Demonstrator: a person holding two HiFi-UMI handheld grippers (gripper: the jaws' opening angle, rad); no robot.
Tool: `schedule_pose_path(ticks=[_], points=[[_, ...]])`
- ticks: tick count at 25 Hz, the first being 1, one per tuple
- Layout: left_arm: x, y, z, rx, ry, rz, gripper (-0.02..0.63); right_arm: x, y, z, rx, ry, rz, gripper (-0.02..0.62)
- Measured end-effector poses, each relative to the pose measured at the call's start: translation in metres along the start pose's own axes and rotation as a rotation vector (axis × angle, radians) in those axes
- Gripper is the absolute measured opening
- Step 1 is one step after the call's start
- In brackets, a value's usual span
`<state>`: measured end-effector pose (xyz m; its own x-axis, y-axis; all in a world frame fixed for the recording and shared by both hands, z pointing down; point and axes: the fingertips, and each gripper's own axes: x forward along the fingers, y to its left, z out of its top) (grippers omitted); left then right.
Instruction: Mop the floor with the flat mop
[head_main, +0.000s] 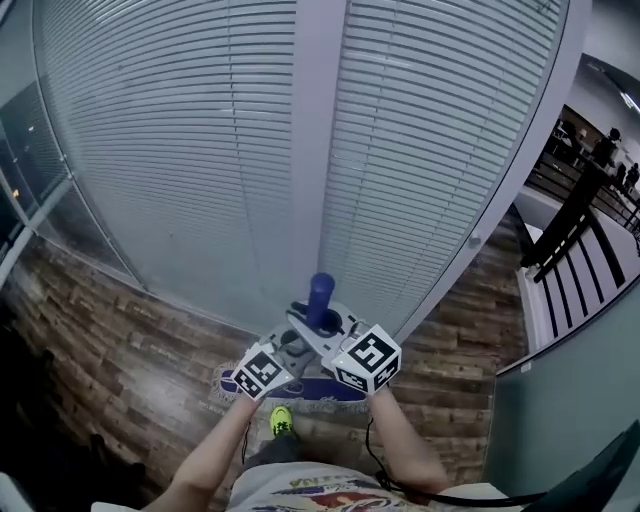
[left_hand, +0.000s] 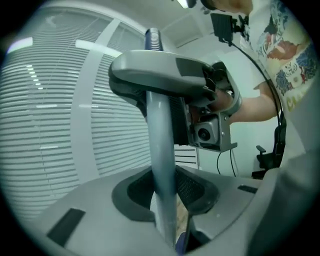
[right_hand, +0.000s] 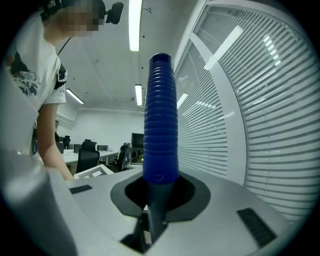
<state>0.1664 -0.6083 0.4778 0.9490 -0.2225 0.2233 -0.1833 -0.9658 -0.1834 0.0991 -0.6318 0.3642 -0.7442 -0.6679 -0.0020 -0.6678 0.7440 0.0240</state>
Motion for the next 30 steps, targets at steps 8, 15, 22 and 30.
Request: schedule_pose_path(ticks=[8, 15, 22, 30], points=[[-0.016, -0.122, 0.001, -0.079, -0.01, 0.065, 0.107, -0.098, 0.099, -0.015, -0.058, -0.023, 0.033, 0.064], [-0.032, -0.193, -0.011, -0.165, -0.009, 0.09, 0.109, -0.146, 0.164, -0.03, -0.09, -0.045, 0.049, 0.064], [-0.05, -0.243, -0.024, -0.215, 0.017, 0.076, 0.12, -0.175, 0.215, -0.042, -0.167, -0.086, 0.09, 0.066], [-0.084, -0.316, -0.041, -0.269, 0.078, 0.03, 0.138, -0.209, 0.295, -0.07, -0.169, 0.003, 0.11, 0.077]])
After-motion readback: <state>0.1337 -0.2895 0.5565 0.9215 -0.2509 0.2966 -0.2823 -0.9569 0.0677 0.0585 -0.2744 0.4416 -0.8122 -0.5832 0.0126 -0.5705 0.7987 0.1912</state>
